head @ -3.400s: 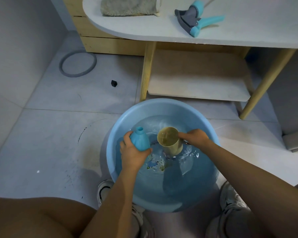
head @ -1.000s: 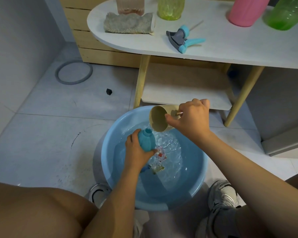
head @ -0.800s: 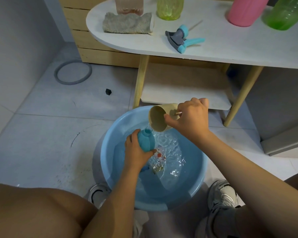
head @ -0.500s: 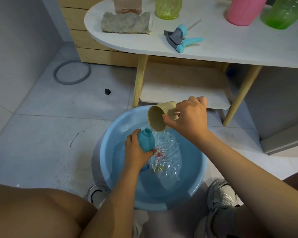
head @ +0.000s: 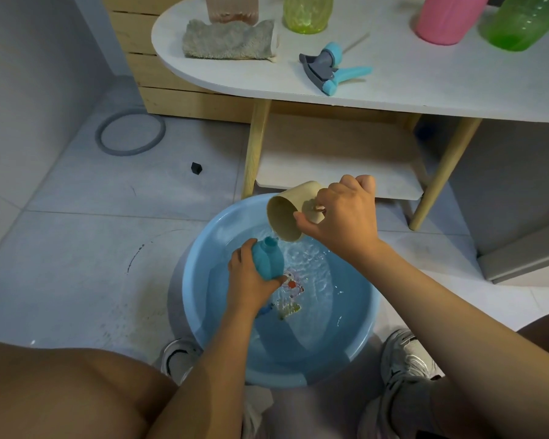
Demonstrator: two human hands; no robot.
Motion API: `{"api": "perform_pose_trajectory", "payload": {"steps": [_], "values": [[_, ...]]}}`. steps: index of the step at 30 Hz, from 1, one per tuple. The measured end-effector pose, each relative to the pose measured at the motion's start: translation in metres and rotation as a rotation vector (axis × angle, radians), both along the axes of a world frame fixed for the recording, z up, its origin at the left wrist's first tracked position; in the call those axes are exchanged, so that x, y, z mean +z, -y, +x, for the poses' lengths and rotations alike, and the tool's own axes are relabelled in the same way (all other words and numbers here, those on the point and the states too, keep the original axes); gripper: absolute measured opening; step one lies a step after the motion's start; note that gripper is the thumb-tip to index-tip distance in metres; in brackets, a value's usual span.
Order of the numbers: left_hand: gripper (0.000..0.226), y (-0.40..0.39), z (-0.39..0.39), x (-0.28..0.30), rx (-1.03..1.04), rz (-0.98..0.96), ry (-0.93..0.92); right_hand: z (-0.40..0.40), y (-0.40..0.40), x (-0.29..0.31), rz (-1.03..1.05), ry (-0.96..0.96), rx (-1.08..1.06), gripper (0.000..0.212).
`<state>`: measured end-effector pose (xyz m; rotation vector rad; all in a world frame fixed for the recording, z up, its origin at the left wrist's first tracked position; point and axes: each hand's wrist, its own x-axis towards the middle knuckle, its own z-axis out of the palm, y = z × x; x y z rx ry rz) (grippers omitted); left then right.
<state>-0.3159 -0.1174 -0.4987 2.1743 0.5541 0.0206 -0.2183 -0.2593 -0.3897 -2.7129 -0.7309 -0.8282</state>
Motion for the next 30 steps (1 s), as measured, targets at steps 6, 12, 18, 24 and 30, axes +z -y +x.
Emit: {"api": "perform_pose_trajectory", "payload": {"steps": [6,12,18,24,30], "values": [[0.097,0.0005,0.0014,0.0000,0.010,-0.005,0.002,-0.0001,0.0005,-0.0026,0.010,0.038,0.028,0.042],[0.095,0.0016,0.0024,0.0005,0.009,-0.008,-0.002,-0.0011,0.0001,-0.0024,0.001,0.080,0.055,0.045],[0.094,0.0015,0.0019,-0.0022,0.007,-0.009,-0.005,-0.0006,0.0001,-0.0039,-0.009,0.091,0.076,0.045],[0.094,0.0018,0.0023,-0.0020,0.012,-0.020,0.003,-0.0003,0.0001,-0.0048,-0.003,0.124,0.114,0.045],[0.094,0.0025,0.0041,-0.0017,0.012,-0.025,0.003,-0.0003,-0.0003,-0.0055,0.008,0.165,0.152,0.044]]}}
